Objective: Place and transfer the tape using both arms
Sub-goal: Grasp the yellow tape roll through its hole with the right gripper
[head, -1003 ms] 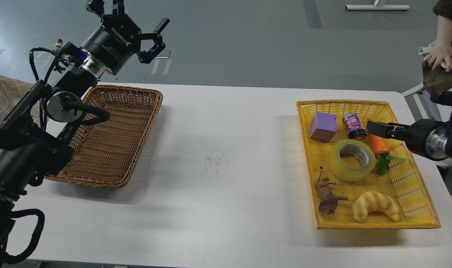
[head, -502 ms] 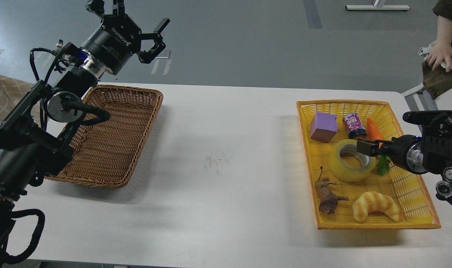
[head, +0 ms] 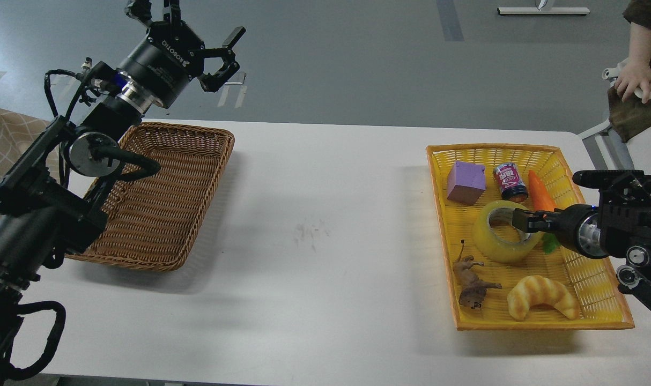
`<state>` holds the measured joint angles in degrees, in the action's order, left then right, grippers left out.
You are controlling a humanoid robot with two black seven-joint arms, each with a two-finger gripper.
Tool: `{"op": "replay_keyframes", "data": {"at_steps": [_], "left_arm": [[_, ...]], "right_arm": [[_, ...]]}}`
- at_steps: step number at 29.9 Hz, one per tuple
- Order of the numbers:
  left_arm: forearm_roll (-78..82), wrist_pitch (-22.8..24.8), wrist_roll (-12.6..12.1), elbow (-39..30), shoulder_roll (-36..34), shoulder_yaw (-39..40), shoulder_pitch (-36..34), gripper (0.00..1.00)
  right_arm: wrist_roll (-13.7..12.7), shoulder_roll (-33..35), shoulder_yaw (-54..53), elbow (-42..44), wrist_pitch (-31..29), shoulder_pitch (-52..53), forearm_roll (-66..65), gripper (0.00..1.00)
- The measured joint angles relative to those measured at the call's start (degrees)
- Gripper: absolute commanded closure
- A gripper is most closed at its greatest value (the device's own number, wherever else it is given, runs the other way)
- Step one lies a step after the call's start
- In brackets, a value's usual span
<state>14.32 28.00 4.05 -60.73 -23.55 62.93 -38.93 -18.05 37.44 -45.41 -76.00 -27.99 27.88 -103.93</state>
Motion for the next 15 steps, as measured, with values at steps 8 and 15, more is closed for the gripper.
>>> {"op": "replay_keyframes", "data": {"at_steps": [8, 15], "left_arm": [[0.00, 0.00, 0.00, 0.08, 0.00, 0.00, 0.14, 0.02], [0.00, 0.00, 0.00, 0.09, 0.08, 0.00, 0.34, 0.02]], "right_arm": [[0.20, -0.72, 0.67, 1.33, 0.00, -0.06, 0.13, 0.46], [0.29, -1.04, 2.05, 1.60, -0.01, -0.10, 0.53, 1.00]]}}
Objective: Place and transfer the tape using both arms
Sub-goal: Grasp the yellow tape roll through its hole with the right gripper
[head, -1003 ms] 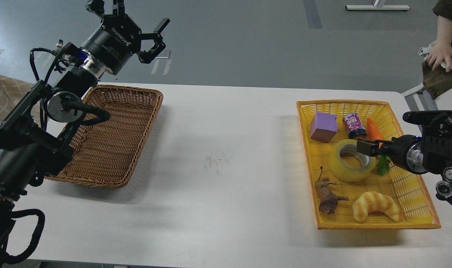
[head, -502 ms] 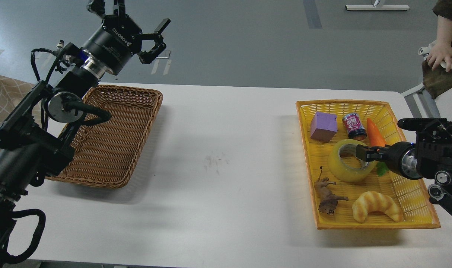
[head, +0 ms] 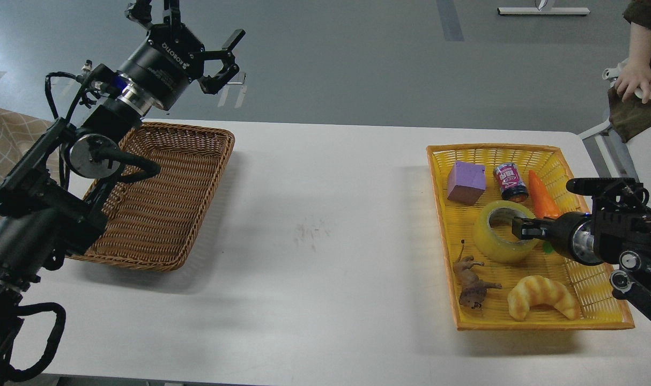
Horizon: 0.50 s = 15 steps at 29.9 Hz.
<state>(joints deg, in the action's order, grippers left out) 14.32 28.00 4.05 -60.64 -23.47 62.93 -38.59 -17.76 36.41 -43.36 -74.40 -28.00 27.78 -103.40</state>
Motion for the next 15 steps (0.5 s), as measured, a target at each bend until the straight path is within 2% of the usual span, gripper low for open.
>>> {"op": "replay_keyframes", "data": {"at_steps": [15], "left_arm": [[0.00, 0.00, -0.01, 0.00, 0.25, 0.00, 0.26, 0.02]], "right_arm": [[0.01, 0.81, 0.44, -1.57, -0.02, 1.23, 0.52, 1.00]]}}
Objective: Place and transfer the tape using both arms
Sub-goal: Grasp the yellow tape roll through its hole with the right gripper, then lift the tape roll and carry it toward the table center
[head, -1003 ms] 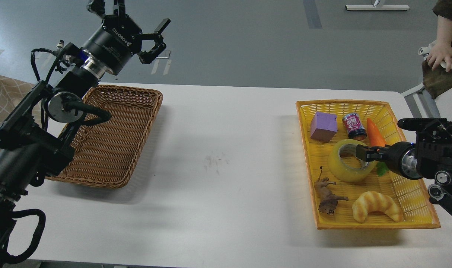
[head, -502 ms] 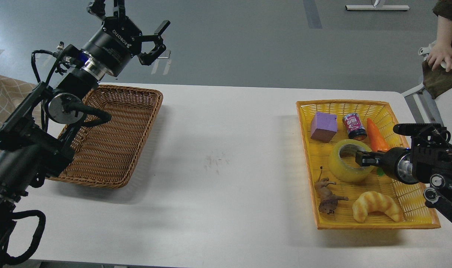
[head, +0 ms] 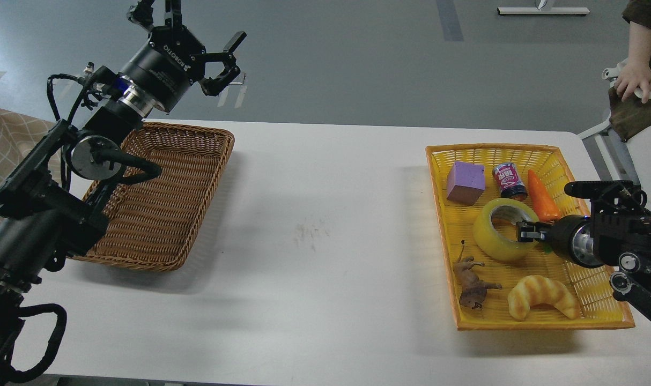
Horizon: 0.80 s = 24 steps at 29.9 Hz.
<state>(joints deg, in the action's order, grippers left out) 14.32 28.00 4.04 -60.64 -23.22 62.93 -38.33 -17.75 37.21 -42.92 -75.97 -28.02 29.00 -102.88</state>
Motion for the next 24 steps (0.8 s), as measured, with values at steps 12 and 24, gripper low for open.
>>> {"op": "replay_keyframes", "data": {"at_steps": [12, 24], "left_arm": [[-0.06, 0.00, 0.00, 0.03, -0.02, 0.30, 0.00, 0.02], [-0.09, 0.00, 0.10, -0.01, -0.06, 0.30, -0.11, 0.02]], "right_arm": [[0.00, 13.39, -2.22, -15.89, 0.03, 7.55, 9.17, 1.00], [-0.15, 2.87, -0.49, -10.90, 0.03, 18.67, 12.87, 1.00]]}}
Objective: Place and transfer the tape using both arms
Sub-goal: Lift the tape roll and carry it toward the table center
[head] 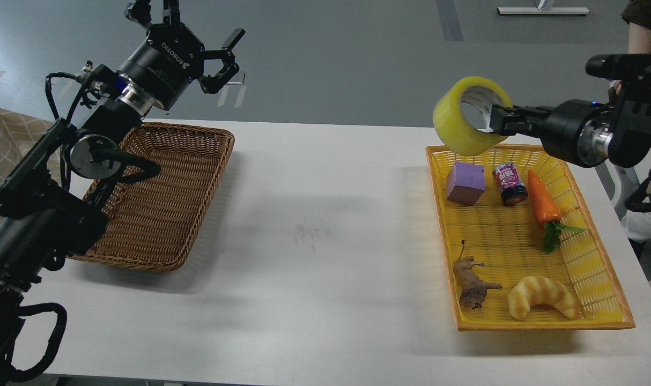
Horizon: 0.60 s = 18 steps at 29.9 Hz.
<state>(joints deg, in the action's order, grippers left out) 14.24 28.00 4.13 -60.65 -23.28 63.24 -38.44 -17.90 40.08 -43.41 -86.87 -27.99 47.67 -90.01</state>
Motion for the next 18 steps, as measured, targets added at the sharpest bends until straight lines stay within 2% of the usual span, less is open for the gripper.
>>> {"op": "replay_keyframes", "data": {"at_steps": [8, 18], "left_arm": [[0.00, 0.00, 0.00, -0.01, 0.09, -0.05, 0.04, 0.02], [0.00, 0.00, 0.00, -0.21, 0.08, -0.03, 0.11, 0.02]], "right_arm": [[-0.12, -11.62, 9.13, 8.33, 0.00, 7.42, -0.19, 1.00], [-0.20, -26.27, 17.58, 17.31, 0.00, 10.68, -0.51, 1.00]]}}
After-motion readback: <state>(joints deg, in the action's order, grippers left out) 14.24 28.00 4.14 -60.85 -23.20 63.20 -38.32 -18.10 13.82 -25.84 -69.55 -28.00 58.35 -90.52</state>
